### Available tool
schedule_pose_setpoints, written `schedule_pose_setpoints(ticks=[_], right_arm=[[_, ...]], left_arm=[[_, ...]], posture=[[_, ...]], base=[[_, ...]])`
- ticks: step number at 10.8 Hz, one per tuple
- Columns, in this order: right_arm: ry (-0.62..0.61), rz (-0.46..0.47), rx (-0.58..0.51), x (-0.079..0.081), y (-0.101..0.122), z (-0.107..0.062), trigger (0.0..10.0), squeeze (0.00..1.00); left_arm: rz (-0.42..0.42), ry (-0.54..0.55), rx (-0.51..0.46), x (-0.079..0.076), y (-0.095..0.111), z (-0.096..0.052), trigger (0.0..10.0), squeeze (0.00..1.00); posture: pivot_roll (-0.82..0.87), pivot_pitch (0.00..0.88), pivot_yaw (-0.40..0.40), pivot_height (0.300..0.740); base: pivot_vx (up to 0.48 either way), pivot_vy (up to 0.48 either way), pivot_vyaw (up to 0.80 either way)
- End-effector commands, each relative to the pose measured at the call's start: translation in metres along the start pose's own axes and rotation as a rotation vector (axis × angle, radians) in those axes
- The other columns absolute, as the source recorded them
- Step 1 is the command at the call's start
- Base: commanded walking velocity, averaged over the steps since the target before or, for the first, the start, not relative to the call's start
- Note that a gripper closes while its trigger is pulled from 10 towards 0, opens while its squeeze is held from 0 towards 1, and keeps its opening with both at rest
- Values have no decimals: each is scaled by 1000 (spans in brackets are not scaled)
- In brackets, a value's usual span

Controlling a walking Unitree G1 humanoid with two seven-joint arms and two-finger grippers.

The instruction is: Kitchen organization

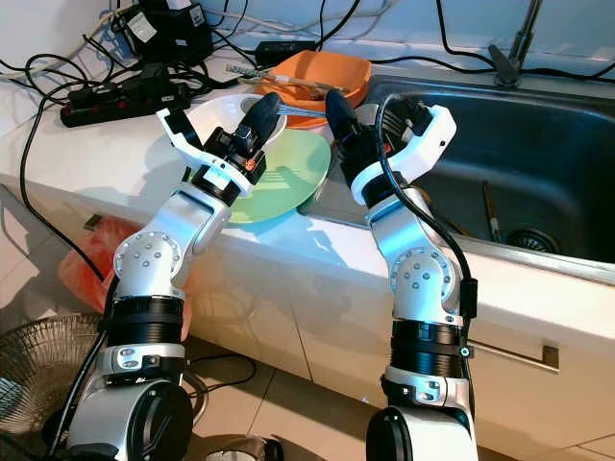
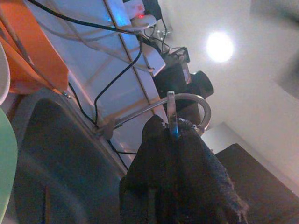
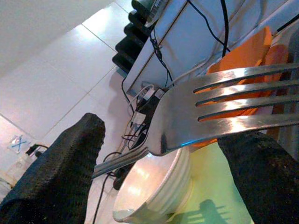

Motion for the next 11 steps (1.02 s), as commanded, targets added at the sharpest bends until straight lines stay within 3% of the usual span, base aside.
schedule_pose_setpoints(ticks=[1, 2, 7, 11], right_arm=[[54, 52, 9, 20, -8, 9, 4196, 0], [55, 72, 8, 21, -10, 10, 0, 0], [54, 117, -8, 21, -8, 12, 0, 0], [100, 302, 13, 34, -13, 16, 0, 0]], left_arm=[[-53, -6, -5, -2, -10, 0, 0, 0], [-52, -7, -1, -2, -11, 0, 0, 0], [-46, 3, 11, 1, -14, 0, 0, 0], [-39, 21, 23, 6, -17, -1, 0, 0]], posture=[[93, 68, 118, 740], [93, 68, 119, 740], [96, 62, 124, 740], [95, 53, 127, 740]], base=[[0, 0, 0], [0, 0, 0], [0, 0, 0], [0, 0, 0]])
Point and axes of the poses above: a point about 5 cm out from each wrist's last joint towards the gripper, its own z axis pointing out of the wrist towards the gripper, its own y axis along the axis of the wrist's last joint, x = y × z, the point moved 5 cm from there along z, pointing out of the wrist towards the gripper, and after that the axes turned 7 degrees about z, right-handed, at the moved point
